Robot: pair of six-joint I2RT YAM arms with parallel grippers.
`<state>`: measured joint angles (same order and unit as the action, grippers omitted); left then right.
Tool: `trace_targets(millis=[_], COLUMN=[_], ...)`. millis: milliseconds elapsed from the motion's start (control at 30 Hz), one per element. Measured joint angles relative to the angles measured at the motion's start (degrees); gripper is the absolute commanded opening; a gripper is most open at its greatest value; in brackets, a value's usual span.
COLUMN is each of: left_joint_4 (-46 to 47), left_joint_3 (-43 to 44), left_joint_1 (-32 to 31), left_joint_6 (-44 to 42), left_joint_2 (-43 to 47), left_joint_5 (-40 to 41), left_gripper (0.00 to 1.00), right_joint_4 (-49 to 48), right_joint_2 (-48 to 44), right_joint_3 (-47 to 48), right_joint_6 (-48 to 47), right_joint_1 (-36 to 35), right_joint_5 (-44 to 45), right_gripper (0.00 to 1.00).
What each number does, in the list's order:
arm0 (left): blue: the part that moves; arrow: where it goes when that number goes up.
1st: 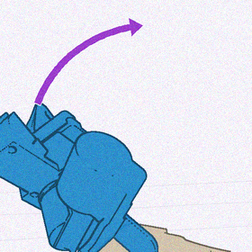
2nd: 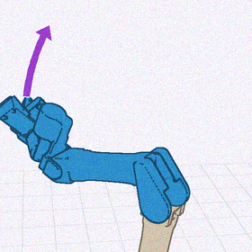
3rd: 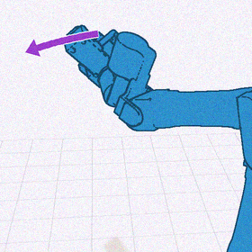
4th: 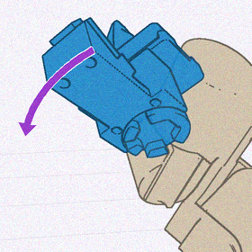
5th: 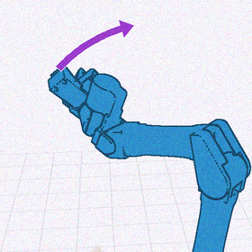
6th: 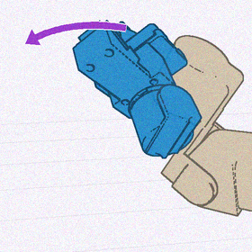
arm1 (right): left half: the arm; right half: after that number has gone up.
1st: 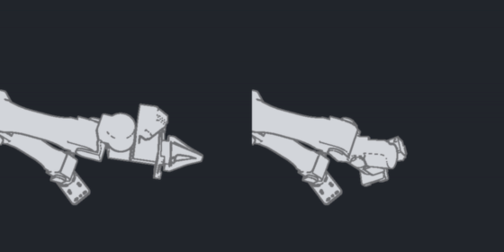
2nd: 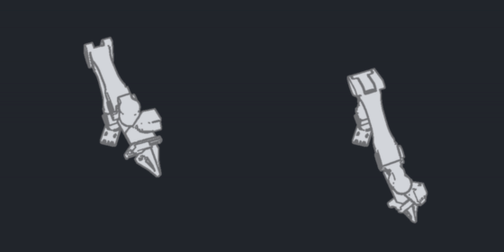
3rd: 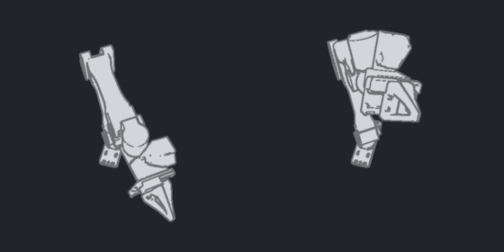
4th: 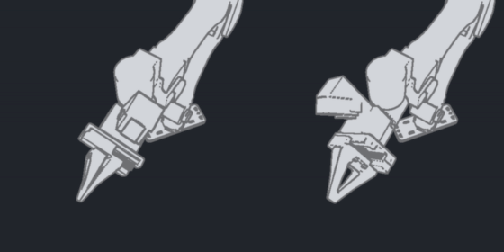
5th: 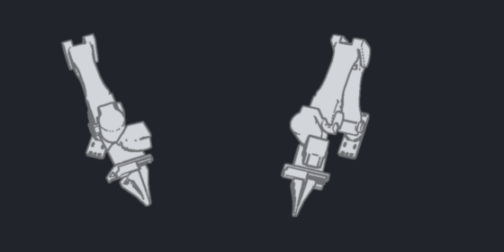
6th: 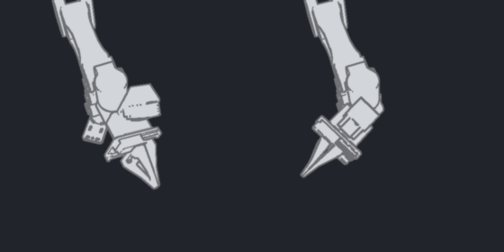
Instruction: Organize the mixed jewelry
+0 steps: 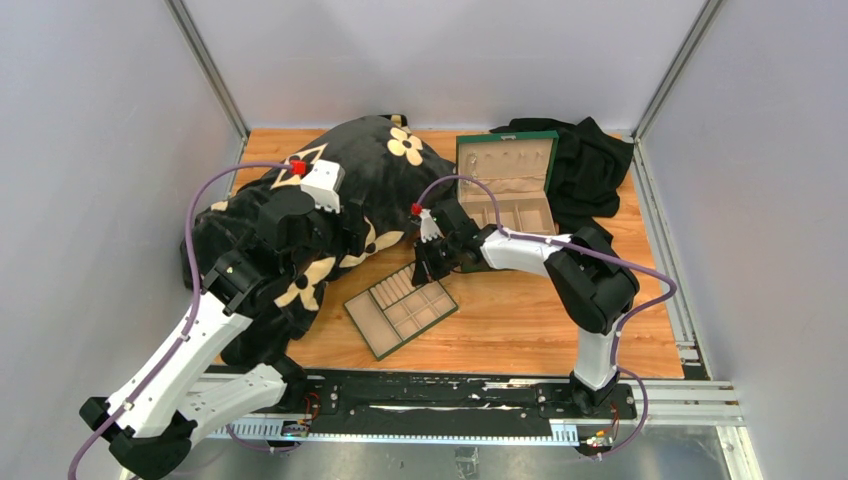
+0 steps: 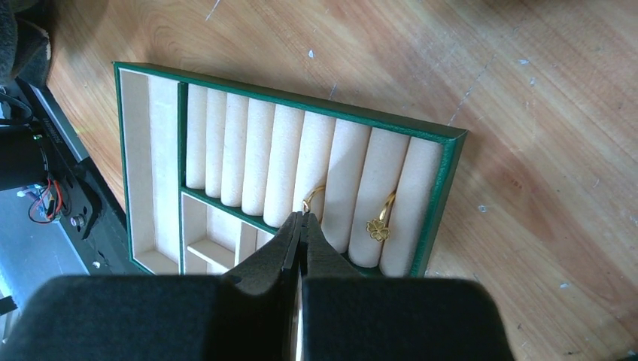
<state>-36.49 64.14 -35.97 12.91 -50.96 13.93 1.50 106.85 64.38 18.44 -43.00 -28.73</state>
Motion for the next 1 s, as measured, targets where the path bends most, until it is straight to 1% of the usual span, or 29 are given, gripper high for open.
trace_targets(millis=[567, 1000], left_joint_4=[0.0, 0.0], left_joint_3=[0.0, 0.0], left_joint_1=[0.0, 0.0], left_joint_6=[0.8, 1.1], left_joint_2=[0.9, 1.0], left_joint_5=[-0.3, -0.8], left_gripper=[0.78, 0.78], right_joint_4=[1.6, 2.4], right_joint_2=[0.0, 0.0], right_joint_3=[0.9, 1.4], right_joint_6=[-0.4, -1.9], right_joint_1=[-0.2, -2.7], right_joint_5=[3.3, 4.9], right_gripper=[0.00, 0.00])
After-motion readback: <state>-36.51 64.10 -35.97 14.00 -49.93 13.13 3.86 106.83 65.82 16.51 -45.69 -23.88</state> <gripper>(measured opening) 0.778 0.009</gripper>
